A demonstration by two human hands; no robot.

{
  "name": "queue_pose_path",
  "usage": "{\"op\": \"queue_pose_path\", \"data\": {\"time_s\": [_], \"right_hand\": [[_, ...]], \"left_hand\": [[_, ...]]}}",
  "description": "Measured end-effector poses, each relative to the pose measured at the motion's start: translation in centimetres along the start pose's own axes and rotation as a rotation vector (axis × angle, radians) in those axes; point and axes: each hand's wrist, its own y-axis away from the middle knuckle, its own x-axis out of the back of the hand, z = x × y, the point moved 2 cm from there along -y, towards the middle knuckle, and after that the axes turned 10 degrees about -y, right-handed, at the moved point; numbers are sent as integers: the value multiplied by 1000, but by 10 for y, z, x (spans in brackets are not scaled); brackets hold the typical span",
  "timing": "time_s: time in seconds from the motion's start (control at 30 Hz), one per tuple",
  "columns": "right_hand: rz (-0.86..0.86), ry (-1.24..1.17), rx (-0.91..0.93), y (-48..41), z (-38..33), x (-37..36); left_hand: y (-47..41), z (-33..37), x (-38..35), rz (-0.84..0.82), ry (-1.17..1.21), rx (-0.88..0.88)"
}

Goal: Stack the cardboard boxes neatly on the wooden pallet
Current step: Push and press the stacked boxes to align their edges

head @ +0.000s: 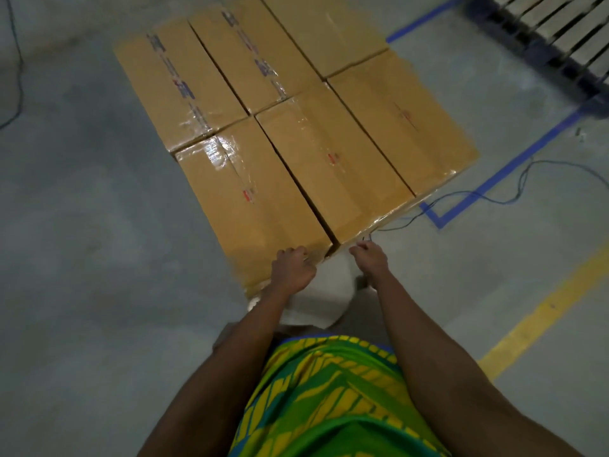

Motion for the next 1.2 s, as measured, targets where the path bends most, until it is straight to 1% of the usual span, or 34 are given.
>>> {"op": "queue_pose_path", "data": {"time_s": [0.13, 0.23, 0.33, 0.4, 0.47, 0.57, 0.67, 0.77, 0.83, 1.0, 1.1, 1.2], "right_hand": [[-134, 267, 179, -50, -27, 30], [-290, 528, 338, -88, -38, 58], [-333, 745, 492, -120, -49, 96], [-321, 858, 513, -138, -54, 116], [-363, 980, 498, -156, -59, 126], [-410, 1107, 575, -182, -58, 128], [-404, 1166, 656, -206, -61, 123], [-425, 1204, 718, -223, -55, 118], [-441, 1217, 758, -232, -47, 115], [-331, 1115, 893, -246, -22, 106], [-294, 1098, 899, -247, -15, 100], [-266, 1103, 902, -243, -13, 92]], "left_hand": [[-28, 45, -9, 72, 33, 122], [-55, 81, -21, 144, 148, 222], [-74, 114, -37, 172, 141, 308], [-86, 128, -48, 192, 118, 368], [-99, 133, -56, 202, 92, 414], [-113, 129, -77, 231, 98, 481], [-121, 118, -94, 240, 61, 532], [-123, 104, -102, 360, 57, 562], [-126, 93, -105, 407, 41, 552], [-130, 77, -111, 448, -12, 494], [-128, 71, -115, 499, -64, 490], [-126, 68, -115, 543, -61, 492]]}}
